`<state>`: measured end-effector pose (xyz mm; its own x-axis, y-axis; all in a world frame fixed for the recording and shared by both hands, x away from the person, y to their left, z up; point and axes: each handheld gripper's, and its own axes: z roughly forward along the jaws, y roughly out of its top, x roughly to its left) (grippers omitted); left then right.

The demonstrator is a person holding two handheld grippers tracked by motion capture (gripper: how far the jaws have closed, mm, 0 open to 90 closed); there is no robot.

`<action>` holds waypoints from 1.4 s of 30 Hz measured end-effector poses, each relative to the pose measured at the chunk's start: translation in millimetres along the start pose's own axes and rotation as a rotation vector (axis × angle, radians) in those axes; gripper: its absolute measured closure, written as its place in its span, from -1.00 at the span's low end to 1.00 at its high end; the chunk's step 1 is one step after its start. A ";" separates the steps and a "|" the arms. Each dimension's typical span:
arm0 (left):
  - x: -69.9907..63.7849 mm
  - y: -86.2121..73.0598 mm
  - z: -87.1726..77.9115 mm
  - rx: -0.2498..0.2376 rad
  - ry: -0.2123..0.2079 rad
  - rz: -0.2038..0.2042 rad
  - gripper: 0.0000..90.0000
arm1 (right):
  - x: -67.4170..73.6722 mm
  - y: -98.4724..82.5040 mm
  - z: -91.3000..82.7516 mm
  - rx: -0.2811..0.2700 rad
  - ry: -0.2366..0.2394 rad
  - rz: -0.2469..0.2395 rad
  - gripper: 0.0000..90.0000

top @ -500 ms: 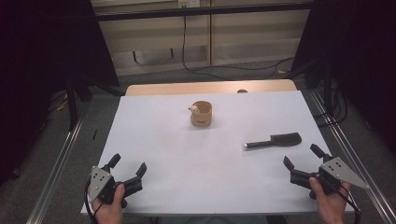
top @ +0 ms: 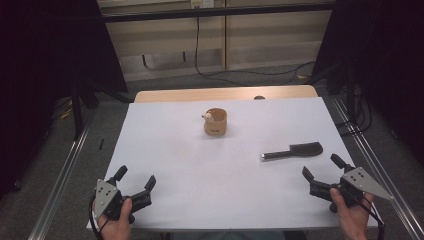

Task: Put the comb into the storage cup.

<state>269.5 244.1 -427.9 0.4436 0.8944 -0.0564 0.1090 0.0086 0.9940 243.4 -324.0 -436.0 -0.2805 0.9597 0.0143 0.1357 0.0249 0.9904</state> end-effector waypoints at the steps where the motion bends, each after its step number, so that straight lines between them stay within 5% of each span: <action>1: 0.2 0.0 0.1 0.002 0.000 0.001 -0.96 | 0.4 0.0 0.3 0.001 0.003 -0.001 -0.99; 12: 1.6 0.5 -0.4 -0.002 0.009 0.000 -0.96 | 4.6 -1.6 9.9 0.028 0.060 -0.012 -1.00; 27: 0.7 -1.0 -1.6 0.009 0.001 0.009 -0.96 | 7.2 5.7 25.6 0.028 0.077 -0.002 -1.00; 42: 0.7 -0.4 -1.0 0.008 -0.015 0.005 -0.96 | 11.9 25.4 51.1 -0.029 0.099 -0.023 -0.97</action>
<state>268.9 245.1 -428.2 0.4572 0.8878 -0.0524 0.1138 0.0000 0.9935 292.0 -297.7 -417.7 -0.3756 0.9268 0.0038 0.1015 0.0371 0.9941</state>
